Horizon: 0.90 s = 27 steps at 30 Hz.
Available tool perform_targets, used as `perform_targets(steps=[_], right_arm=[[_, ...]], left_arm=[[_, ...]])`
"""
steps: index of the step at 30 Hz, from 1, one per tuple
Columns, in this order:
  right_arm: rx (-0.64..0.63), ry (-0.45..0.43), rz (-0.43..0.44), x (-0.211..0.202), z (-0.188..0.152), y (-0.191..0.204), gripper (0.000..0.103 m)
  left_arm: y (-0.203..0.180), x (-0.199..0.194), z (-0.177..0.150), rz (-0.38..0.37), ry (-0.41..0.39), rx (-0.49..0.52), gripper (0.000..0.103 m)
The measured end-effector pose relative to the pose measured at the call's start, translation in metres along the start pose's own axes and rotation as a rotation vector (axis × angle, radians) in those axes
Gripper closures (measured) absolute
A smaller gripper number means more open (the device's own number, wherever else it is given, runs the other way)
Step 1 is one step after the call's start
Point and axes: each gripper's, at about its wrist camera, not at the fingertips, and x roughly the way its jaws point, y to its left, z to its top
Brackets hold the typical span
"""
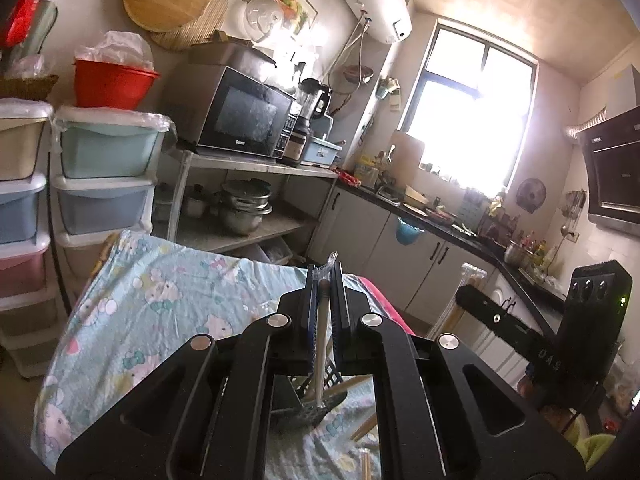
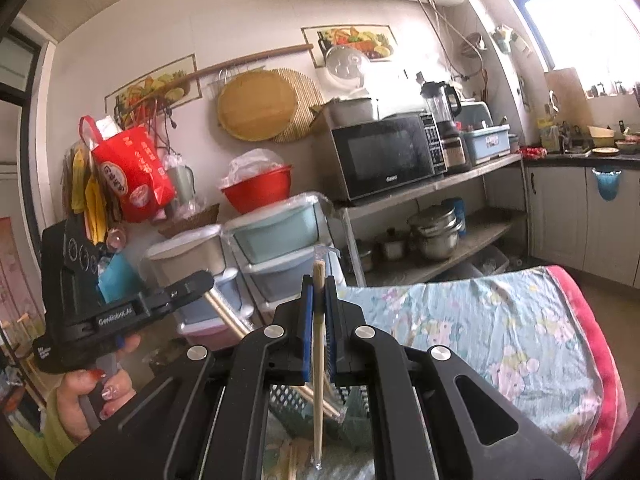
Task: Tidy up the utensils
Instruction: 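Lower the chopsticks into the caddy and open the left gripper while the right gripper releases its chopstick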
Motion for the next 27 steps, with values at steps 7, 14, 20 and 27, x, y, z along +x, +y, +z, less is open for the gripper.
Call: perform_targets(steps=[7,14,20,27], right_arm=[[-0.002,-0.034,-0.015,0.009,0.016,-0.003,0.097],[-0.017,-0.074,-0.055,0.016,0.023,-0.006,0.097],[-0.016,-0.068,-0.082,0.031,0.017,-0.013,0.097],[0.0,-0.048,-0.112,0.051,0.007,-0.025,0.097]], left_arm=[[0.001,0.0,0.006,0.01,-0.017,0.004,0.1],[0.006,0.009,0.005,0.028,-0.017,-0.001,0.1],[0.01,0.016,0.0,0.053,-0.011,0.001,0.1],[0.019,0.028,-0.006,0.083,0.01,-0.013,0.1]])
